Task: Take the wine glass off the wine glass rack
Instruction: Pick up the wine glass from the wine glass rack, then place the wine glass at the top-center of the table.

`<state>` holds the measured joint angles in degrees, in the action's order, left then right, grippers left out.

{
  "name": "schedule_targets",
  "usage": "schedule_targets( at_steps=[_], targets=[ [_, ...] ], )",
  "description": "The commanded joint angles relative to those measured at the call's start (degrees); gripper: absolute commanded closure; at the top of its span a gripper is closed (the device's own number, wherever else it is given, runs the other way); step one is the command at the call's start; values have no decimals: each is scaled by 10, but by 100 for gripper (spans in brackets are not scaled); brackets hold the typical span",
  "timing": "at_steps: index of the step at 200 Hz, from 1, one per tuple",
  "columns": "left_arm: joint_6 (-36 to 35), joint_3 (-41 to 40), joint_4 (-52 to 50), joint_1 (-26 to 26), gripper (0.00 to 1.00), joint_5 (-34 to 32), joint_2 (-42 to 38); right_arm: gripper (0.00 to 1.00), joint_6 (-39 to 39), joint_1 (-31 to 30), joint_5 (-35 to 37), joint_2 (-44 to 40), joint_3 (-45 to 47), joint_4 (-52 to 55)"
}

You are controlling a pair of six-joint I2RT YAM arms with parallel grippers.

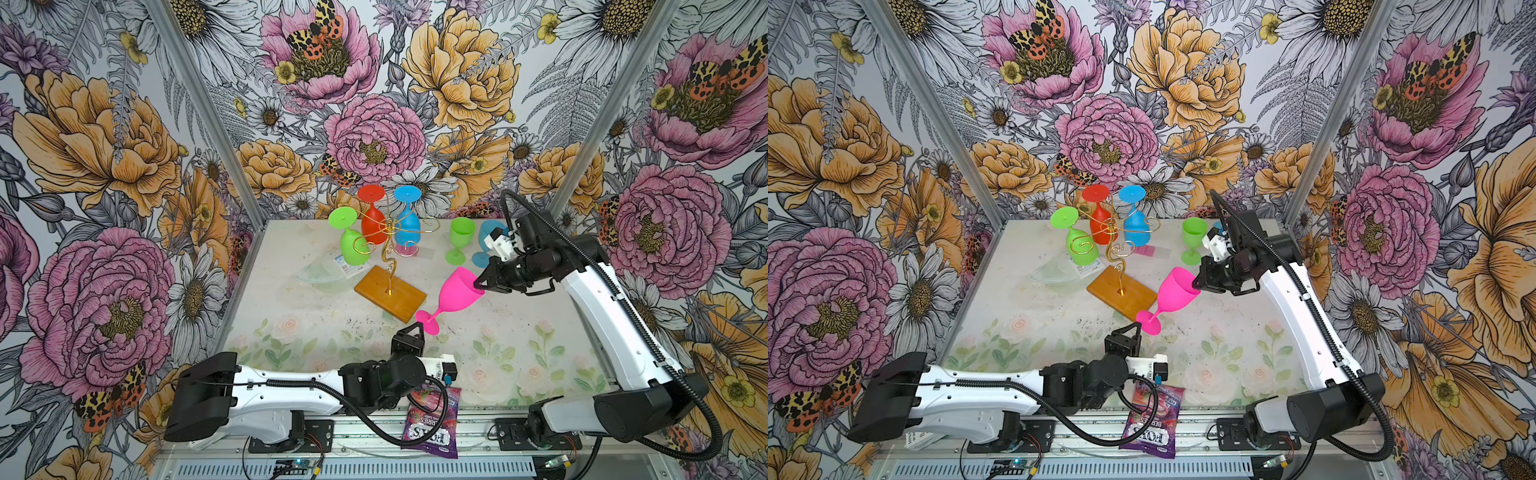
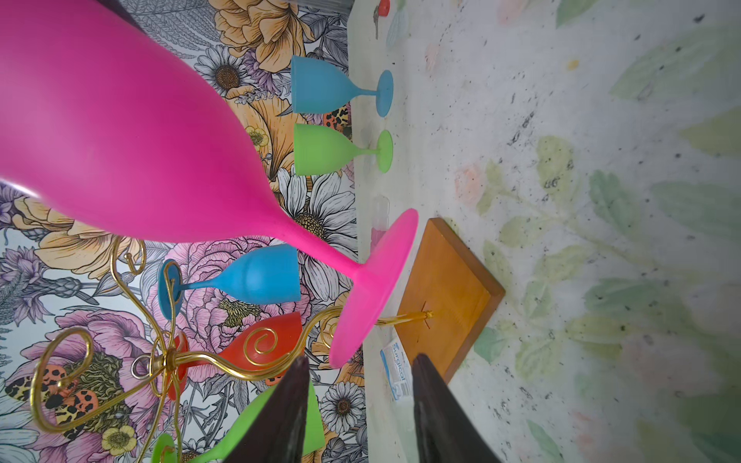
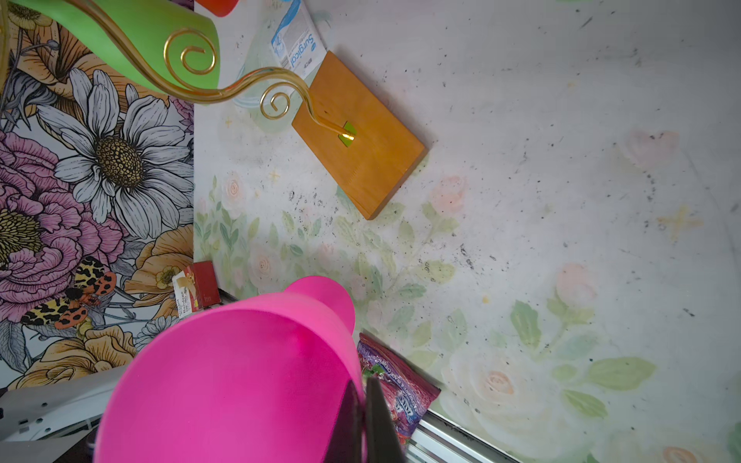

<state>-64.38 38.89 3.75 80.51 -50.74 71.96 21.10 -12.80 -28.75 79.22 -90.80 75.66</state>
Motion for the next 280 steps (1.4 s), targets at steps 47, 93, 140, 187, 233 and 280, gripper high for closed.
schedule_targets(
  at_steps=[47,93,140,187,233,280],
  targets=[
    [199,31,-94,4,16,59,-48,100,-18,44,154,-15,-19,-65],
    [392,92,-198,-34,15,73,-93,100,-43,72,311,2,-25,-89],
    [499,145,-292,-95,13,148,-153,100,-36,134,348,59,-29,-139],
    [584,190,-374,-139,8,184,-177,100,-33,150,357,114,-33,-177],
    [662,261,-429,-183,5,229,-181,100,-32,111,344,151,-37,-196],
    [714,308,-450,-247,4,270,-189,100,-24,50,338,207,-71,-205]
  ],
)
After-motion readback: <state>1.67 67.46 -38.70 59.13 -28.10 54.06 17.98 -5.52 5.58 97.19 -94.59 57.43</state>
